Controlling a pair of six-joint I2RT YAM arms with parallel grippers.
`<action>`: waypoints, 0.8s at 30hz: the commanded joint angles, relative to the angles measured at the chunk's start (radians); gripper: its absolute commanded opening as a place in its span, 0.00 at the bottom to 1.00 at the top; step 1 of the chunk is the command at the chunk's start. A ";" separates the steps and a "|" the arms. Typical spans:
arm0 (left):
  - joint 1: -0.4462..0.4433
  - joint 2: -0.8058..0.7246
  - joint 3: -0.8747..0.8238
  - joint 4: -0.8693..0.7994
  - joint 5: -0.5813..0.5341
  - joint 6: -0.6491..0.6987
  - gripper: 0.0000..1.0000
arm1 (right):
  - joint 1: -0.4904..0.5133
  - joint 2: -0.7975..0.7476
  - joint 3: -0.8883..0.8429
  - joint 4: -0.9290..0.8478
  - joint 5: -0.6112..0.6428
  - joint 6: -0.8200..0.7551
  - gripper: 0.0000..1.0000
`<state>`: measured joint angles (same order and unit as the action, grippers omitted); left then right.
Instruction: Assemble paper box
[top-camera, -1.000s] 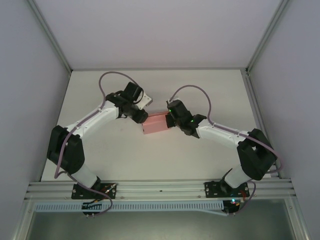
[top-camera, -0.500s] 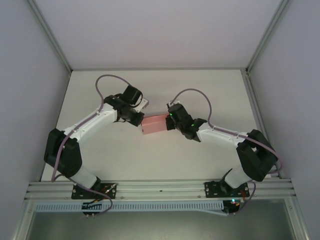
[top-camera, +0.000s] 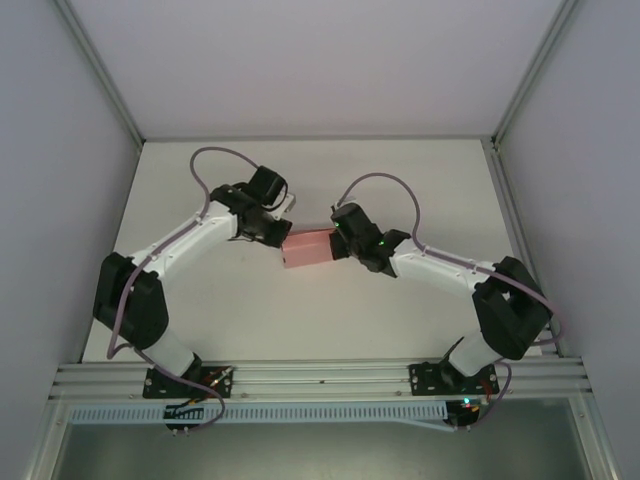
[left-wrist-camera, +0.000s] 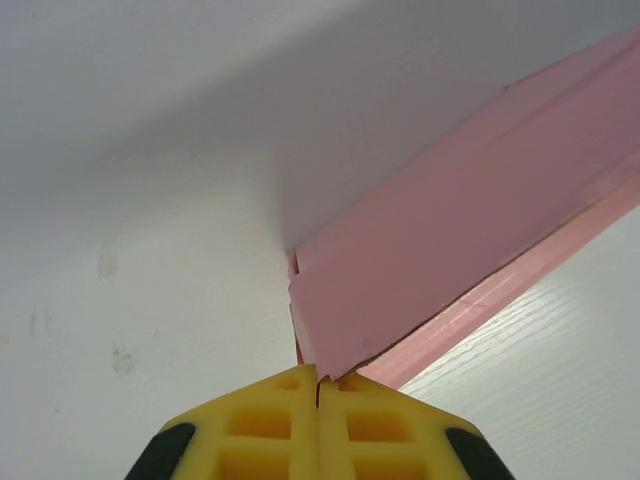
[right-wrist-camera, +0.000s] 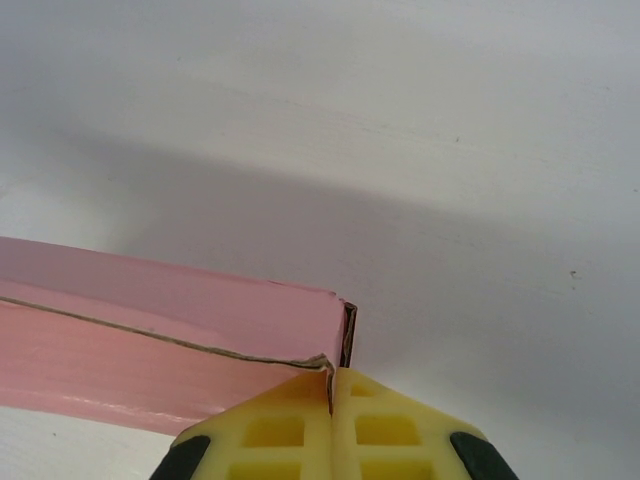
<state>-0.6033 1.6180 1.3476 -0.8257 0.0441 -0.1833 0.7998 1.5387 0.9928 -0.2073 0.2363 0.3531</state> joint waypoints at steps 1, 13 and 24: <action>0.018 0.037 0.054 -0.008 0.156 -0.137 0.00 | 0.033 0.035 0.045 -0.211 -0.034 0.060 0.00; 0.152 0.111 0.138 -0.034 0.508 -0.234 0.00 | 0.049 0.035 0.117 -0.274 -0.059 0.096 0.00; 0.146 0.142 0.129 -0.101 0.403 -0.120 0.00 | 0.049 0.045 0.104 -0.252 -0.041 0.074 0.00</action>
<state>-0.4267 1.7504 1.4670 -0.9123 0.4519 -0.3721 0.8246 1.5639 1.1183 -0.4557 0.2481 0.4313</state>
